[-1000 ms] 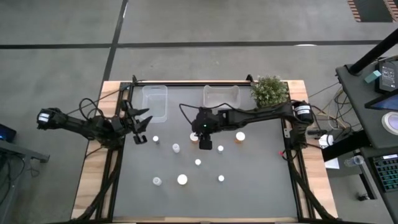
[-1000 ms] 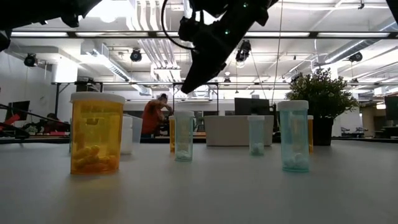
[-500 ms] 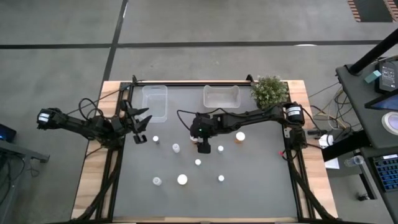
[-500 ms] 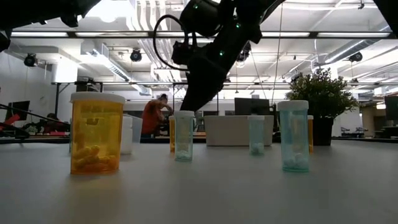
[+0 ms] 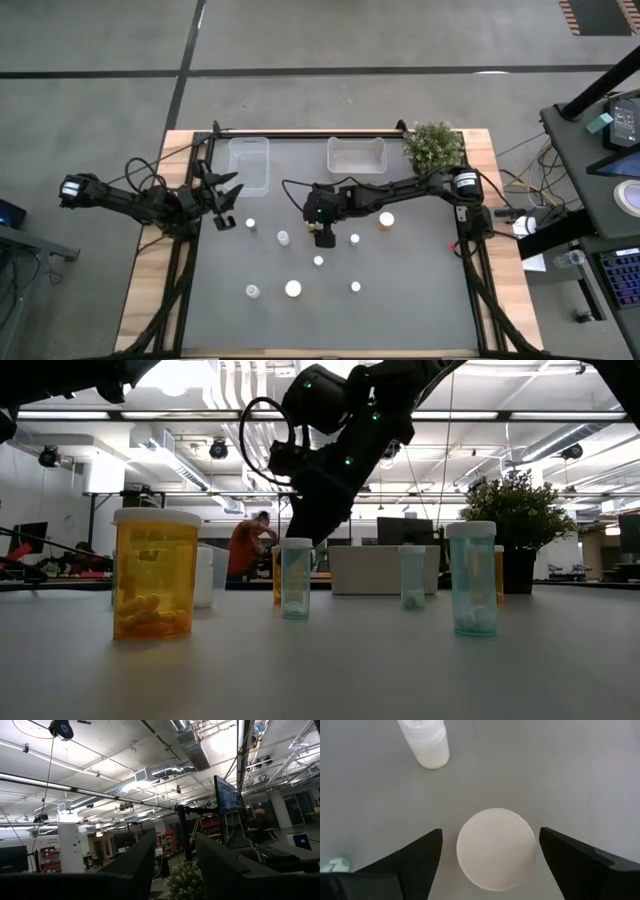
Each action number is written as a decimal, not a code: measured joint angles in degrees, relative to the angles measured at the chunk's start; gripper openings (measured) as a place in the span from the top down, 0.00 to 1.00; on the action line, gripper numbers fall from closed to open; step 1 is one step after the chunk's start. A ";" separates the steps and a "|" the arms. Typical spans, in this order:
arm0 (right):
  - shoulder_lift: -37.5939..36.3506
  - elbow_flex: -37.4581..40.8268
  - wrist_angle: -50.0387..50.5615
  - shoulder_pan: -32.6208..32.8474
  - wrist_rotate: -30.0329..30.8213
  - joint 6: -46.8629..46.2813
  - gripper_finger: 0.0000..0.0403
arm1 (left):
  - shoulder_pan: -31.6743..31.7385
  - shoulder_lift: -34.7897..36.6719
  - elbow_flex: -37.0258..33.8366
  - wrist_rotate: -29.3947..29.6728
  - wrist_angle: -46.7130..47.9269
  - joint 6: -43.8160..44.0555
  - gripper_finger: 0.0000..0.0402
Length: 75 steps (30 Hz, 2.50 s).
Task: Pick and place medicine bottles into bin by pill shape (circle, oval)
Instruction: Put the top left orange capsule bottle into the gray bin
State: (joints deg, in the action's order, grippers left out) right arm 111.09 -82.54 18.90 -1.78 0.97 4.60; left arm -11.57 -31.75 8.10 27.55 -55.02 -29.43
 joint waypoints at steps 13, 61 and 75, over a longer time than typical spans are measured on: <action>-0.04 0.00 0.04 0.00 0.02 -0.09 0.31 | -0.02 0.00 -0.02 0.00 0.00 0.01 0.68; -10.36 -0.86 7.85 -30.61 -4.46 0.74 0.47 | 0.00 0.00 -0.04 -0.01 -0.28 -1.51 0.68; -4.26 -0.81 5.89 -32.03 -4.45 1.33 0.47 | 0.11 0.00 -0.04 0.13 -0.22 -1.51 0.68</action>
State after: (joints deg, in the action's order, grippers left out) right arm 106.83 -83.35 24.79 -33.81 -3.47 5.93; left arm -11.46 -31.75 8.05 27.68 -55.24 -30.94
